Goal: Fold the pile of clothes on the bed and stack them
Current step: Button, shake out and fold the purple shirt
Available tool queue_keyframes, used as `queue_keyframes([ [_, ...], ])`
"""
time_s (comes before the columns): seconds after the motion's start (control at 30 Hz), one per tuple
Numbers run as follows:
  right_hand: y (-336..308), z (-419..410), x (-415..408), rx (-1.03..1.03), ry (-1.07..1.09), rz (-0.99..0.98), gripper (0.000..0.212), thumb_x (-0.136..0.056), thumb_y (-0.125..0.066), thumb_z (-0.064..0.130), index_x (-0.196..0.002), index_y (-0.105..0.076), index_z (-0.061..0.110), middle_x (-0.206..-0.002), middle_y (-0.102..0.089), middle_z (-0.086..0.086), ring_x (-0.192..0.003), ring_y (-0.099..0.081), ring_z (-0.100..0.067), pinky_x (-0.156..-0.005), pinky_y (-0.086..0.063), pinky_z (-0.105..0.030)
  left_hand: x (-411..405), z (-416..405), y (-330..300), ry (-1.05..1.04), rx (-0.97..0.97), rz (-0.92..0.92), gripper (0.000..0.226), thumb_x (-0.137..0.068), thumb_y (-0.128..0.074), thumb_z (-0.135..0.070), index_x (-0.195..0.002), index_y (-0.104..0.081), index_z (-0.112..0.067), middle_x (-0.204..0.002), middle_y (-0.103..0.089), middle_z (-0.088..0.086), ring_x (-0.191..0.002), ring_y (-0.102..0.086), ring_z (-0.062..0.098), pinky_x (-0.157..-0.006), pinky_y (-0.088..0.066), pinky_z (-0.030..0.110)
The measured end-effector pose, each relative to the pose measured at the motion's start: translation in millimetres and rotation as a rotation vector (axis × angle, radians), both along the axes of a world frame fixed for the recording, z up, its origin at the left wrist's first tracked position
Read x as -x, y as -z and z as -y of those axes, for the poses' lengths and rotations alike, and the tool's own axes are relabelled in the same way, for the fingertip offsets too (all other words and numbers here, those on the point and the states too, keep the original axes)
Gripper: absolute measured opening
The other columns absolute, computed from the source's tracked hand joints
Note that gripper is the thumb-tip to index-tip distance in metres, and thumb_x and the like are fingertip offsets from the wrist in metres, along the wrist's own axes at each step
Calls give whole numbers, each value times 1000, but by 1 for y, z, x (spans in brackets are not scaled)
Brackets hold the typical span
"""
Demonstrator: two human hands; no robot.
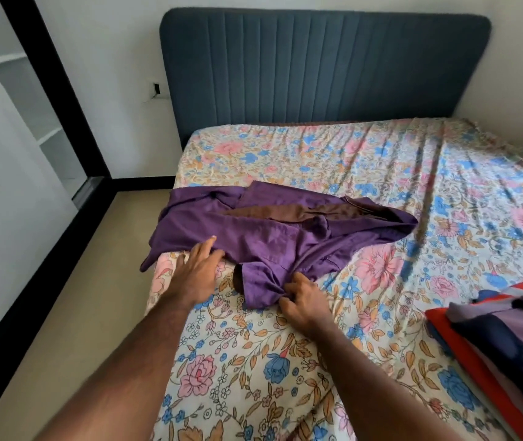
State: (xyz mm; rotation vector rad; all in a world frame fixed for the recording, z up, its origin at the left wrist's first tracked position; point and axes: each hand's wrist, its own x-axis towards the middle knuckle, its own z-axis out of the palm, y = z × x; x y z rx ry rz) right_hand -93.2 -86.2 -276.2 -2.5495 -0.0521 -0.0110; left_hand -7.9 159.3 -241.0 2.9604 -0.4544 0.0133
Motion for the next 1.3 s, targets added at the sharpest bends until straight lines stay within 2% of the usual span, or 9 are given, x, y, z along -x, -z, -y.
queue_keyframes([
  [0.1,11,2,-5,-43,21,37,39,-84,-39,49,-86,-67,22,-98,-50,7,-84,-53,-7,-75,-56,-34,-19,-7,3,-78,44,78,70,-94,-63,-14,-154,-31,-28,-166,-17,4,-150,-23,25,-118,-27,60],
  [0.27,23,4,-8,-124,29,71,38,-80,-36,54,-84,-64,30,-96,-49,15,-86,-52,-3,-77,-53,-28,-50,-16,10,-152,122,85,26,-102,-50,-18,-124,-61,-24,-132,-60,2,-126,-51,23,-109,-33,49],
  [0.37,21,5,-10,-219,59,56,31,-80,-46,49,-92,-65,29,-95,-56,21,-87,-58,1,-81,-55,-27,-28,-8,2,-76,124,40,32,-105,-39,-10,-129,-59,-19,-122,-63,6,-105,-53,23,-92,-43,39],
  [0.47,12,6,-8,-218,65,15,32,-80,-51,47,-100,-64,27,-95,-61,15,-87,-62,-4,-84,-59,-34,32,0,-7,-35,52,-67,41,-106,-39,-11,-144,-49,-22,-132,-61,4,-116,-54,23,-104,-39,43],
  [0.6,-13,4,11,-45,-46,-64,30,-94,-54,49,-105,-70,27,-102,-47,11,-95,-53,-10,-90,-54,-34,114,8,-17,38,51,-169,26,-108,-36,-21,-122,-57,-23,-119,-65,1,-108,-57,21,-100,-40,41],
  [0.93,-32,80,253,233,-370,139,24,-71,-72,38,-66,-60,19,-88,-50,3,-70,-52,-19,-63,-44,-37,314,41,-18,252,131,-499,28,-97,-44,-45,-124,-39,-46,-131,-65,1,-123,-58,28,-95,-47,37],
  [1.07,-35,113,358,311,-378,158,26,-65,-75,35,-65,-53,20,-90,-47,3,-68,-52,-21,-59,-42,-36,381,64,-24,367,138,-715,12,-100,-52,-28,-108,-60,-27,-113,-70,0,-105,-65,17,-92,-46,28],
  [1.2,-47,135,413,310,-365,105,25,-66,-72,38,-68,-55,20,-101,-51,3,-77,-58,-26,-65,-46,-39,445,102,-35,500,262,-963,10,-100,-52,-12,-97,-61,-8,-69,-53,-4,-54,-47,-3,-58,-38,12],
  [1.3,-55,158,464,319,-339,-19,29,-57,-69,35,-64,-48,18,-90,-48,10,-76,-56,-20,-65,-41,-36,520,126,-34,648,222,-1220,17,-100,-47,-6,-109,-58,3,-91,-64,14,-65,-54,-12,-66,-39,5],
])
